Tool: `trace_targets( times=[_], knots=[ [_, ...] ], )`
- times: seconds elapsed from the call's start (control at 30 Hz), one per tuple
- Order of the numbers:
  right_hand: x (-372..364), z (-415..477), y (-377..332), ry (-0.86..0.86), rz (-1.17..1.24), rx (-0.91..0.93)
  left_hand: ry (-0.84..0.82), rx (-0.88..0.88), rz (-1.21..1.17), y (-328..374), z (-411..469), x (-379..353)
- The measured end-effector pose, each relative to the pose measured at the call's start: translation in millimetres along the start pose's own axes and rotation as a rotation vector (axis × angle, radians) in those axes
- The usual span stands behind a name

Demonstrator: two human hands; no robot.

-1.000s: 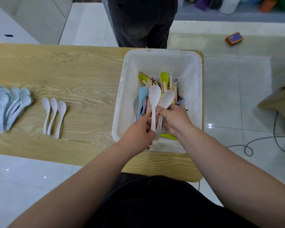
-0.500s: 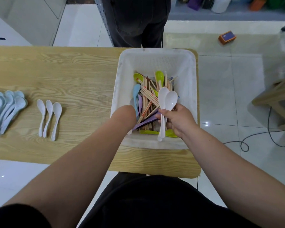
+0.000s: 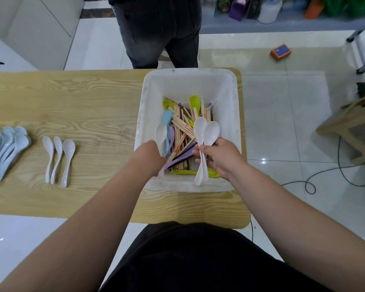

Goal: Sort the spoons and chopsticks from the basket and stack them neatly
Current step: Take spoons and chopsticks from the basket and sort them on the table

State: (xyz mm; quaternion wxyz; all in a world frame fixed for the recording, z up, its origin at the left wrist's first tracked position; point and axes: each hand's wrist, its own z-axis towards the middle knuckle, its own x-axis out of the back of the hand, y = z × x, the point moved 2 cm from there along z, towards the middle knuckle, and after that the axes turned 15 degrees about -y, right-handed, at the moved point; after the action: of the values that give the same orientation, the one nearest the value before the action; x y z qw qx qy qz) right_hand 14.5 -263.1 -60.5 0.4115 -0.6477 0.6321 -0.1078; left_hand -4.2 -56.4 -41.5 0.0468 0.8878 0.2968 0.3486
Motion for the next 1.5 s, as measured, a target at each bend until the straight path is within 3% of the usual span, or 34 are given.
trace_targets(
  times=[0.13, 0.27, 0.67, 1.17, 1.5],
  knots=[
    [-13, -2, -1, -0.100, 0.005, -0.038, -0.025, -0.147, -0.511, 7, -44, -10],
    [-31, -5, 5, -0.179, -0.038, -0.039, -0.045, -0.227, -0.758, 18, -71, -30],
    [-88, -22, 45, -0.181, -0.128, 0.035, 0.089, -0.201, -0.813, -31, -91, -51],
    [-251, -24, 125, -0.188, -0.226, 0.051, 0.010, -0.265, -1.057, -211, -128, -10],
    [-273, 9, 148, -0.166, -0.277, -0.027, -0.046, -0.192, -1.075, -249, -107, 1]
  ],
)
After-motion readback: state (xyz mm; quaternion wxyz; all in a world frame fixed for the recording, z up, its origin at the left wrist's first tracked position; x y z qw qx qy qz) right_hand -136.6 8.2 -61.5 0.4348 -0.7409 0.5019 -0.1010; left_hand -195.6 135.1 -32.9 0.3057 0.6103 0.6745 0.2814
